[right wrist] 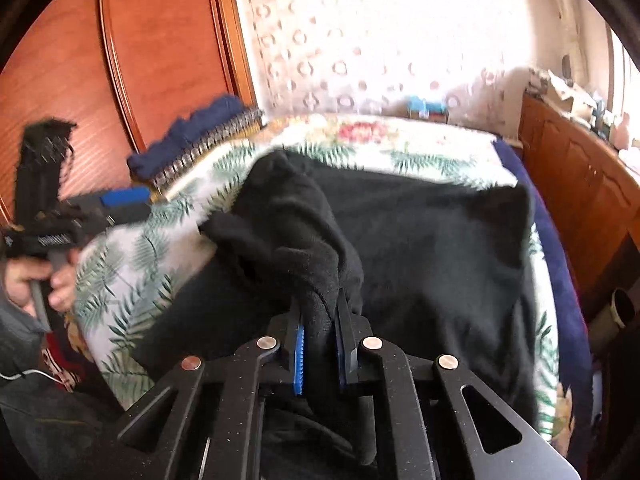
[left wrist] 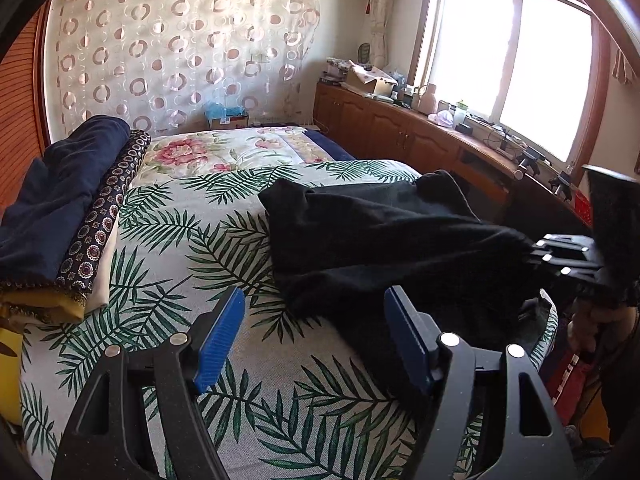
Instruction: Fold small clothes
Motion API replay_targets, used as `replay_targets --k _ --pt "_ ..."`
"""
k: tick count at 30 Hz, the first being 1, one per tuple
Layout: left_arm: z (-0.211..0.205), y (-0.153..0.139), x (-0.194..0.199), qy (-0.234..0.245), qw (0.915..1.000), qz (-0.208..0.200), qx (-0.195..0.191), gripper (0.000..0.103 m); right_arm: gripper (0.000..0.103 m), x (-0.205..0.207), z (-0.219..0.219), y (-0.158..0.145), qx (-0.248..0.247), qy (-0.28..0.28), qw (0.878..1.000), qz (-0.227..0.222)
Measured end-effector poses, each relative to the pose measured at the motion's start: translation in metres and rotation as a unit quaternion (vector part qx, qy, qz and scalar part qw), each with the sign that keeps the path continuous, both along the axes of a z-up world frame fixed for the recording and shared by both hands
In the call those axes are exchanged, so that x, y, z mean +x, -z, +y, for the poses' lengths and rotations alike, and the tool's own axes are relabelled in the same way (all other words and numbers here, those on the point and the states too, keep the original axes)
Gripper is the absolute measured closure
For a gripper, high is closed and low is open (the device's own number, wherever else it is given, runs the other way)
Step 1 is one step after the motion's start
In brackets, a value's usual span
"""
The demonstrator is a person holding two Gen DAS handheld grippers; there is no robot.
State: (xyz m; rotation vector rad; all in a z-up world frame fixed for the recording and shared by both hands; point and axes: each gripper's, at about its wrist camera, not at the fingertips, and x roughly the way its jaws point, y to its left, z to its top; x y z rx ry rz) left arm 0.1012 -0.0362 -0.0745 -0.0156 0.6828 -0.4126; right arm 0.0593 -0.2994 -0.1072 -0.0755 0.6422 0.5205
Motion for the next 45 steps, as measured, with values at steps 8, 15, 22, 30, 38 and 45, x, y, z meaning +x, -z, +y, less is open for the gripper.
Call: replay_targets --k 8,15,22,30,38,45 --pt "-0.002 -0.005 -0.003 0.001 1.0000 -0.007 -0.005 0.030 0.092 -0.033 -0.042 -0.038 -0.005 0.036 0.998 -0.057" --pt "-0.008 -0.009 -0.007 0.006 0.9998 -0.017 -0.003 0.030 0.091 -0.016 -0.074 0.007 -0.035 0.091 0.995 0.017" --pt "-0.014 -0.013 -0.009 0.008 0.9996 -0.027 0.000 0.030 0.054 -0.015 -0.072 -0.010 -0.027 0.117 0.993 -0.013" --pt "-0.014 -0.016 -0.010 0.003 0.9995 -0.032 0.004 0.030 0.053 0.004 -0.008 -0.014 -0.053 0.049 0.997 -0.040" --pt "-0.005 -0.014 -0.012 -0.006 0.9994 -0.034 0.005 0.030 0.053 0.059 0.048 0.012 -0.056 -0.018 0.998 0.003" --pt "0.003 -0.006 -0.010 -0.013 0.9996 -0.025 0.002 0.030 0.053 0.101 0.073 0.032 -0.066 -0.067 0.995 0.044"
